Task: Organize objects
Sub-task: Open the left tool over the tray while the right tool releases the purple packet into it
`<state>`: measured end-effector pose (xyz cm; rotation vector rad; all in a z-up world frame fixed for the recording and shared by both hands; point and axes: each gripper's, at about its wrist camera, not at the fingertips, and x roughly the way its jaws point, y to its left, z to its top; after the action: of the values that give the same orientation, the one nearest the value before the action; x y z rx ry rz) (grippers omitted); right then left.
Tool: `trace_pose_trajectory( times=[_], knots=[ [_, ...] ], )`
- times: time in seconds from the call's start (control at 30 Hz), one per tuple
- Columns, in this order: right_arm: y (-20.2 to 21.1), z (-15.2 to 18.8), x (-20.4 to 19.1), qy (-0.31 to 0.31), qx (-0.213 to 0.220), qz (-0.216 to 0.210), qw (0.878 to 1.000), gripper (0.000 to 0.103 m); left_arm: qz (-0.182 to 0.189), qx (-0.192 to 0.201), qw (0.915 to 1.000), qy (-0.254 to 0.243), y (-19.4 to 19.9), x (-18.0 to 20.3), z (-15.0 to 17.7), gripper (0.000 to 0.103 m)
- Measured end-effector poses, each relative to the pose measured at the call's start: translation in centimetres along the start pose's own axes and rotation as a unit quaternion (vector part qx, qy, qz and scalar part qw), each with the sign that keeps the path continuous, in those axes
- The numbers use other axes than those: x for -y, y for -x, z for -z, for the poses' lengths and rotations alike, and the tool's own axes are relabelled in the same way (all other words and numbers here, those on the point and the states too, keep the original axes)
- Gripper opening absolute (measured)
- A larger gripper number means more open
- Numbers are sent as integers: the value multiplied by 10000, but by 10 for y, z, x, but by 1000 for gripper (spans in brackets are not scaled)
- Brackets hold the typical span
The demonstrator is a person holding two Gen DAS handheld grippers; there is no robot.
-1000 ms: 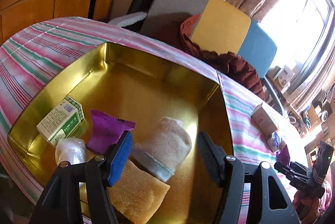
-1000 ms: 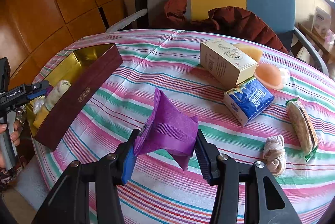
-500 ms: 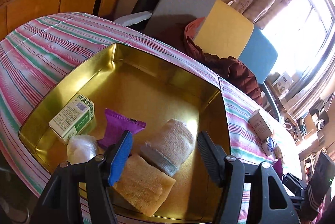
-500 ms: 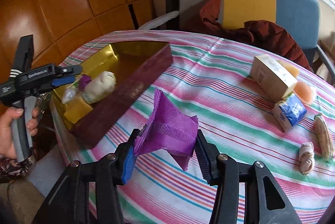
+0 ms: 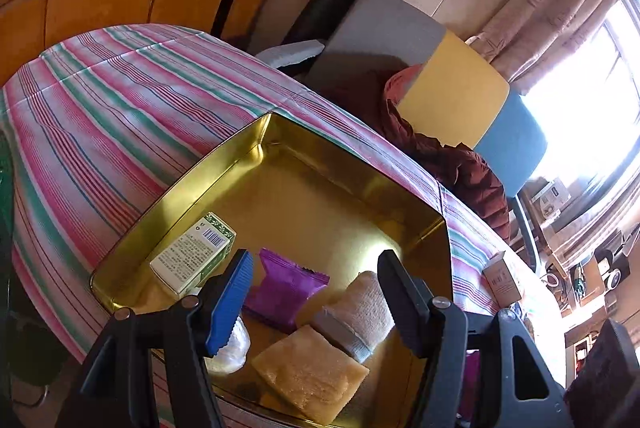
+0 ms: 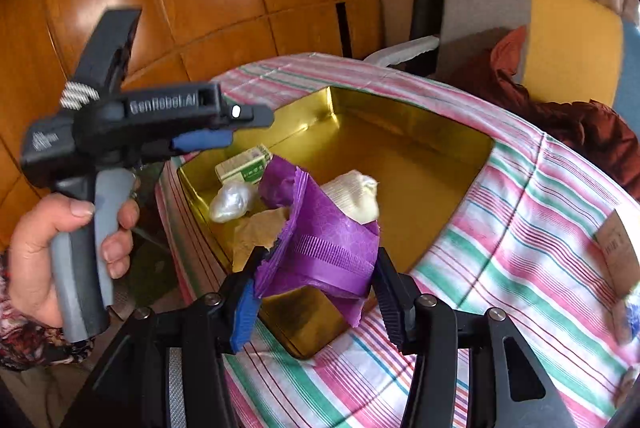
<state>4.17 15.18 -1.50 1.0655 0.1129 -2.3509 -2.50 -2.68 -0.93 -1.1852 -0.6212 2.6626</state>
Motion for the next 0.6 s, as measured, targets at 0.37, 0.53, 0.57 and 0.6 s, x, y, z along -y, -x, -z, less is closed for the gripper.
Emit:
trace_pose_trajectory(
  times=[0.37, 0.53, 0.57, 0.6],
  knots=[
    [-12, 2, -4, 66, -83, 74, 9999, 57, 58, -10, 10000, 15, 2, 2, 1, 65],
    [-6, 8, 3, -187, 7, 147, 9997, 69, 64, -68, 10000, -22, 0, 6, 4, 65],
    [-4, 9, 4, -231, 27, 151, 9996, 69, 67, -93, 9999, -38, -1, 7, 5, 65],
    [-3, 10, 6, -262, 40, 161, 9995, 69, 75, -121, 9999, -58, -1, 8, 6, 65]
  ],
)
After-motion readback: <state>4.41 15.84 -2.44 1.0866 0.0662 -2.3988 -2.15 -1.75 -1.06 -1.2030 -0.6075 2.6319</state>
